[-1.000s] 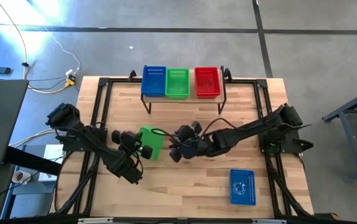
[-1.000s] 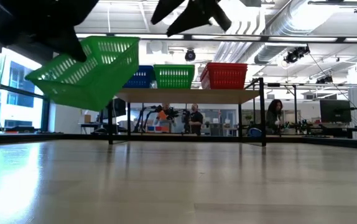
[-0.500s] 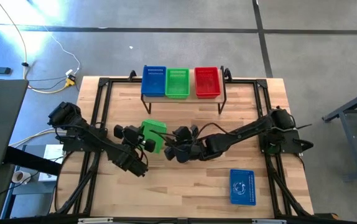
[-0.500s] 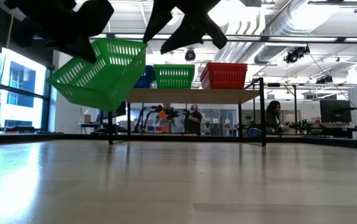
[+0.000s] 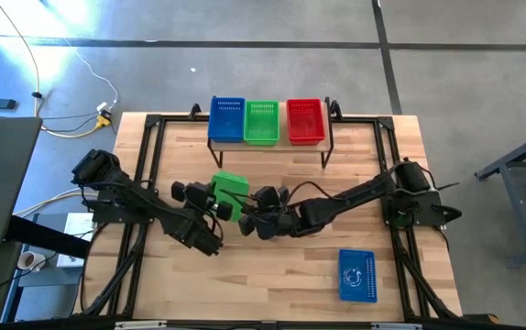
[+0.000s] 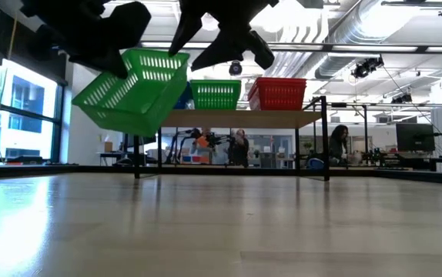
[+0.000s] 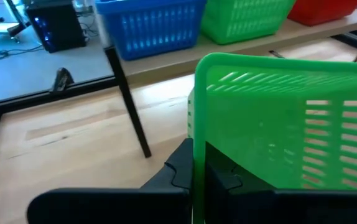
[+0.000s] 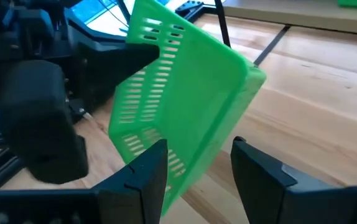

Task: Stack baskets on shelf by color
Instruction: Stack the green bin on top of the green bin on the shelf

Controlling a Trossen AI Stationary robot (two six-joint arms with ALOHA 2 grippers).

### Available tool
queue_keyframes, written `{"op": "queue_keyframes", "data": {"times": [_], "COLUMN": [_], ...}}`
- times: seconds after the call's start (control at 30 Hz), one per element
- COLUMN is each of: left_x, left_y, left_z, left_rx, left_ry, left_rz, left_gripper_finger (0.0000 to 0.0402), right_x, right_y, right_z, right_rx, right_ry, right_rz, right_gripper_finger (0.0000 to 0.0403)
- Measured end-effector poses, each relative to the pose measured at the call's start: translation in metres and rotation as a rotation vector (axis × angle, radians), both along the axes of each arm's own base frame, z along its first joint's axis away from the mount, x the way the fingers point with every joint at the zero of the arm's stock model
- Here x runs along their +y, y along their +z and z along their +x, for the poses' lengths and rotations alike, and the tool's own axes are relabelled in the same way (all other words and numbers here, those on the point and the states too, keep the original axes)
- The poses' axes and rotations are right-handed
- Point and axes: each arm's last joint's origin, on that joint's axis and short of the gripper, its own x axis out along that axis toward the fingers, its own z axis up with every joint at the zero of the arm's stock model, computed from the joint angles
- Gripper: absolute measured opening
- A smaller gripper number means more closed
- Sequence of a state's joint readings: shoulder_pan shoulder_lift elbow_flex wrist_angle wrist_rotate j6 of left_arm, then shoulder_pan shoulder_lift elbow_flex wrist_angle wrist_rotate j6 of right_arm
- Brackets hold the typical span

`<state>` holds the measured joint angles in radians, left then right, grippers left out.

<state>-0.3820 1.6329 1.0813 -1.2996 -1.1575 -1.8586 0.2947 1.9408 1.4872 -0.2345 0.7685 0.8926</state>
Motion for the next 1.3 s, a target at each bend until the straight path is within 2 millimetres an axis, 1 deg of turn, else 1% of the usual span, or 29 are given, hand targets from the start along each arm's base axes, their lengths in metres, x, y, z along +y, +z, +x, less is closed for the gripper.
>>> {"op": "queue_keyframes", "data": {"times": [0.3,0.4,0.5,0.67,0.73,0.87,1.0,1.13,1.3], "left_x": [-0.002,-0.003,-0.003,-0.003,-0.002,-0.002,-0.003,-0.003,-0.003], "left_y": [-0.001,-0.001,-0.001,0.000,0.000,0.000,0.000,0.000,-0.001], "left_z": [0.009,0.010,0.011,0.011,0.011,0.011,0.011,0.011,0.011], "left_rx": [-0.021,-0.026,-0.033,-0.038,-0.037,-0.019,-0.016,0.029,0.071], "left_ry": [-0.051,-0.057,-0.060,-0.062,-0.064,-0.072,-0.071,-0.088,-0.104], "left_rz": [0.022,0.031,0.043,0.059,0.066,0.073,0.065,0.071,0.073], "left_gripper_finger": [0.0000,0.0000,0.0000,0.0000,0.0000,0.0002,0.0014,0.0033,0.0068], "right_x": [-0.012,-0.014,-0.016,-0.019,-0.021,-0.026,-0.028,-0.029,-0.031], "right_y": [-0.002,-0.003,-0.004,-0.005,-0.005,-0.006,-0.006,-0.006,-0.006], "right_z": [0.003,0.002,0.002,0.002,0.001,0.002,0.002,0.002,0.002], "right_rx": [0.024,0.042,0.049,0.085,0.102,0.111,0.124,0.136,0.149], "right_ry": [0.002,0.004,-0.004,0.006,0.009,-0.001,0.012,0.019,0.024], "right_rz": [0.020,0.024,0.015,-0.017,-0.030,-0.019,-0.028,-0.044,-0.057], "right_gripper_finger": [0.0160,0.0151,0.0121,0.0034,0.0011,0.0015,0.0004,0.0002,0.0001]}}
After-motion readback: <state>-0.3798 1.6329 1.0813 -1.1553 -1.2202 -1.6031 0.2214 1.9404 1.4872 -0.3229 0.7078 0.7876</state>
